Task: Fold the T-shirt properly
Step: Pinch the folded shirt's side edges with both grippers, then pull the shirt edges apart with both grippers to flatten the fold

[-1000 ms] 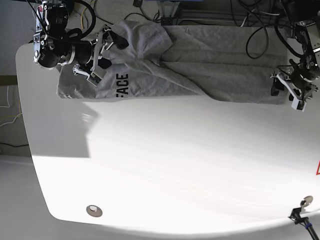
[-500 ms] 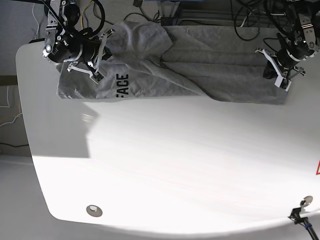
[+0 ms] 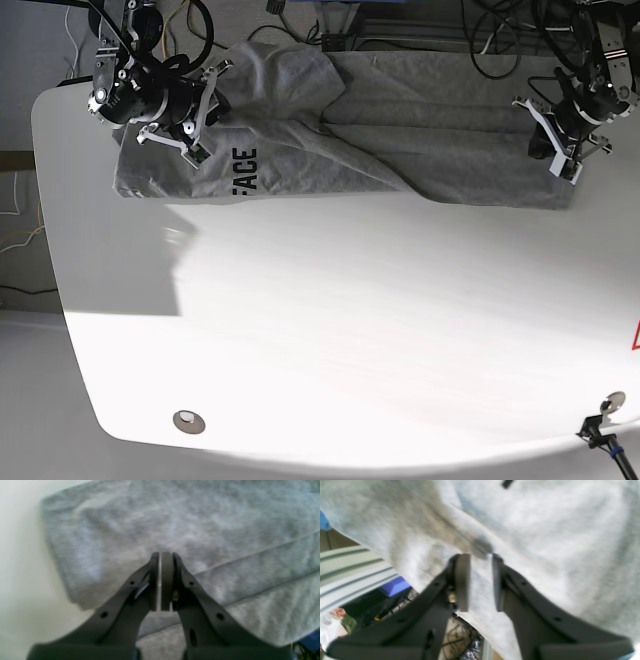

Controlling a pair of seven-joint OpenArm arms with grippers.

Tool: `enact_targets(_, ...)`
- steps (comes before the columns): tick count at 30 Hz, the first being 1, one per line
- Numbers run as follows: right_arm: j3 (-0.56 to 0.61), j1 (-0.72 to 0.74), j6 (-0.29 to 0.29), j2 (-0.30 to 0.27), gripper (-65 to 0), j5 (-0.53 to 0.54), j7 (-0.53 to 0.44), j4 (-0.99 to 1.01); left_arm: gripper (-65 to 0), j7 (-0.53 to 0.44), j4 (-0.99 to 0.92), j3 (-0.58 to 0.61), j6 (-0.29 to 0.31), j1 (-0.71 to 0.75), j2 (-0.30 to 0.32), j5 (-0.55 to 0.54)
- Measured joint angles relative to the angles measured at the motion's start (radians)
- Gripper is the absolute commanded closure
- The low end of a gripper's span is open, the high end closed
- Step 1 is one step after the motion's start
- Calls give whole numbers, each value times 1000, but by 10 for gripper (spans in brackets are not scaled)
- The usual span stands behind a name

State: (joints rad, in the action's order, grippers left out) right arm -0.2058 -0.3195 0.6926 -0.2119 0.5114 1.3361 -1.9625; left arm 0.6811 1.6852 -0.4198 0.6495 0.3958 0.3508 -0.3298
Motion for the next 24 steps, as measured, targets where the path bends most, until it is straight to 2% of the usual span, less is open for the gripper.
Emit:
enact_targets(6,0,11,0,3,-165,1,-4,0,-223,0,-3,2,3,-14,-6,-1)
enact_targets(9,3,8,0,4,-165,-1,-29,6,-280,-3,-52,18,-3,-18,-3,3)
enact_targets(14,0,35,5,-10,-165,24,-109,156,-287,-24,-151,34,3,-79,1,0)
enact_targets(17,3,105,19,-27,-165,65,-125,249,-288,-45,-196,47,6,-131,0,44)
enact_targets(21,5,195,19,-43,-165,70,-159,343,-288,-45,-258,49,14,-216,-7,75)
enact_targets(24,4,254,24,-58,-165,72,-237,440,-288,-41,-298,52,16,-275,-10,105)
